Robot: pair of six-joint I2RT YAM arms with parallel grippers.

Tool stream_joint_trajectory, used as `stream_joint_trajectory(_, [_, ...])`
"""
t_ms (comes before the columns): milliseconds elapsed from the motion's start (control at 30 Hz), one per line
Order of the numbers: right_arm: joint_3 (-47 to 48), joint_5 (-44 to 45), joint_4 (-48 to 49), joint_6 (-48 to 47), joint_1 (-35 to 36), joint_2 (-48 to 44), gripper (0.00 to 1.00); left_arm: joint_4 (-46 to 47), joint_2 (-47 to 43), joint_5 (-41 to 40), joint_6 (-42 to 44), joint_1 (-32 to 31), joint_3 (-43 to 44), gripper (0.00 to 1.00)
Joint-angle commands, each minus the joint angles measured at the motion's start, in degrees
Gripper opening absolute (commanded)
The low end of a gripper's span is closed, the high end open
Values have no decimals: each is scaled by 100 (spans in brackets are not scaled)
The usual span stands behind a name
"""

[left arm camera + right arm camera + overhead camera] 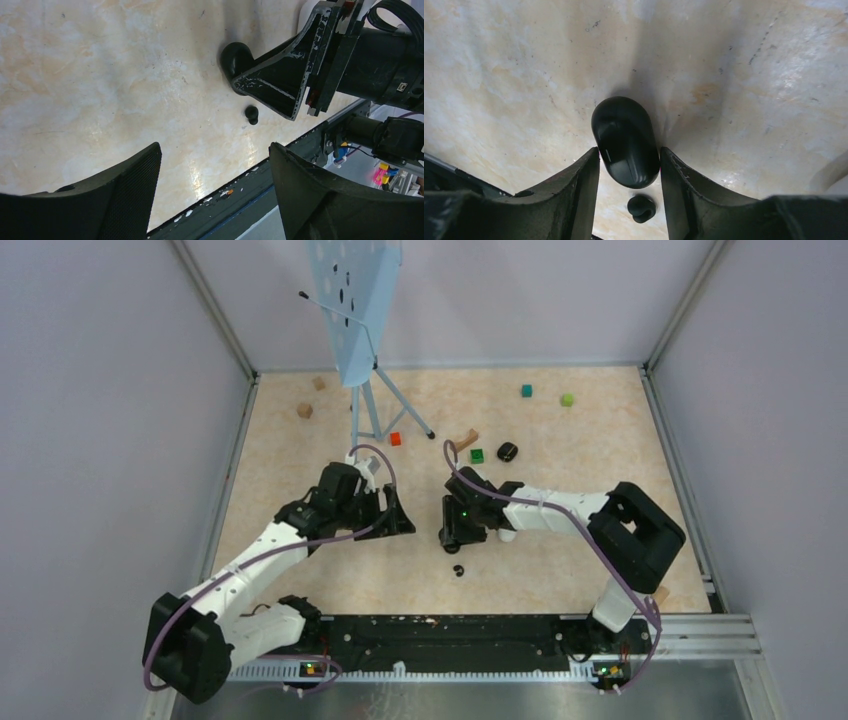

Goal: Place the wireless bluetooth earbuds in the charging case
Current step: Pick up the charging case from the center of the board.

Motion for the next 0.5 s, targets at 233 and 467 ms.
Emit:
stream_joint_trajectory(233, [-117, -339, 612, 518, 53, -163, 57, 385, 223, 271, 157, 10, -166, 87])
stream_joint_trajectory(467, [-283, 3, 591, 611, 60, -139, 51, 584, 275, 444, 126, 10, -338, 88])
